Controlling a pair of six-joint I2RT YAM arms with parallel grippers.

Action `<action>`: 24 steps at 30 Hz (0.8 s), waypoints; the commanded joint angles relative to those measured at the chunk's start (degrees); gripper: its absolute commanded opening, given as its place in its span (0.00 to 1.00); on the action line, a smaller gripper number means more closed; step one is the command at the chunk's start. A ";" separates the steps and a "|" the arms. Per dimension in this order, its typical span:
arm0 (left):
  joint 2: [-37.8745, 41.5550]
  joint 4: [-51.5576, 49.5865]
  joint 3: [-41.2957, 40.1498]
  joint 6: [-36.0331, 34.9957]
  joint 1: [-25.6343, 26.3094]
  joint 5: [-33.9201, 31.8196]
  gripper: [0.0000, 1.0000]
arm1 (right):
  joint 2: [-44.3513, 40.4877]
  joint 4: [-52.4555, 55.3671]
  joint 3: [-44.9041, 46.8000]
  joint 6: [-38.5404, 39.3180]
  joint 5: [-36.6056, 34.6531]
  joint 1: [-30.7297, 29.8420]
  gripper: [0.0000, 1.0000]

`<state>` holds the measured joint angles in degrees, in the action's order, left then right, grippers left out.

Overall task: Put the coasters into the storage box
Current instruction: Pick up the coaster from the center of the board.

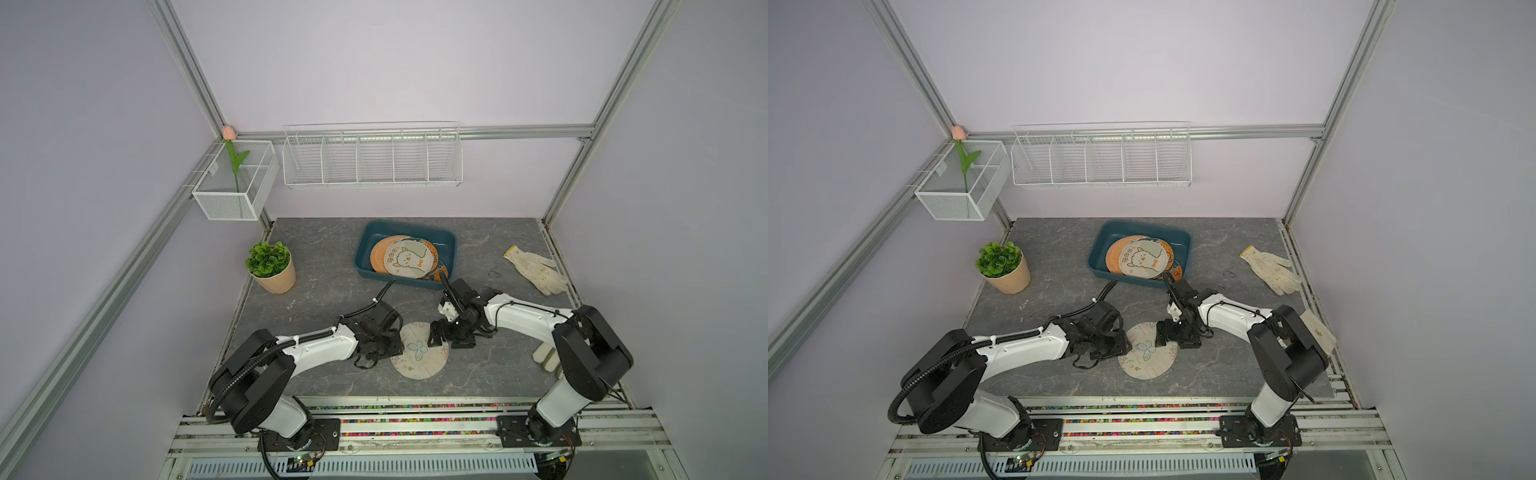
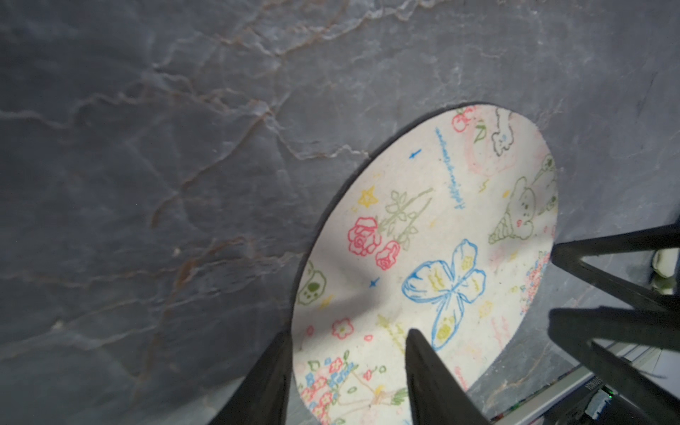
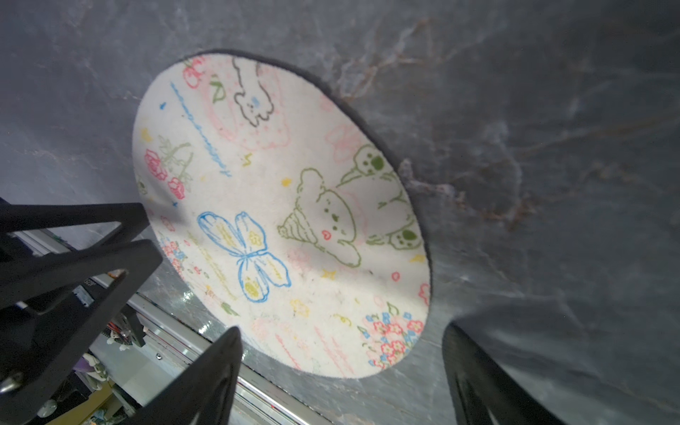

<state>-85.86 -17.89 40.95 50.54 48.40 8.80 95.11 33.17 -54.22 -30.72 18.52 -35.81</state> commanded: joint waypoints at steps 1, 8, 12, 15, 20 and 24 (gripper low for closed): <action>-2.02 -1.18 0.27 0.39 0.55 -0.91 0.51 | 1.56 -1.29 0.91 -0.30 1.12 0.19 0.82; -2.51 -1.28 0.75 -0.01 0.51 -0.62 0.51 | 1.91 -1.64 0.56 -0.37 1.43 0.13 0.68; -2.56 -1.27 0.82 -0.08 0.50 -0.62 0.50 | 2.01 -1.81 0.52 -0.41 1.78 0.14 0.58; -2.33 -1.44 0.76 -0.01 0.50 -0.79 0.51 | 2.10 -1.90 0.44 -0.48 2.02 0.13 0.47; -2.29 -1.63 1.00 -0.09 0.51 -0.95 0.51 | 2.10 -1.84 0.29 -0.38 2.04 0.13 0.21; -2.27 -1.99 1.36 -0.25 0.54 -1.13 0.51 | 1.98 -1.35 -0.13 -0.09 2.22 0.15 0.07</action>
<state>-86.59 -18.04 41.74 50.46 48.47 8.80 96.66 31.44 -54.17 -31.20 19.99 -35.81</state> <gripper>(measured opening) 0.513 0.086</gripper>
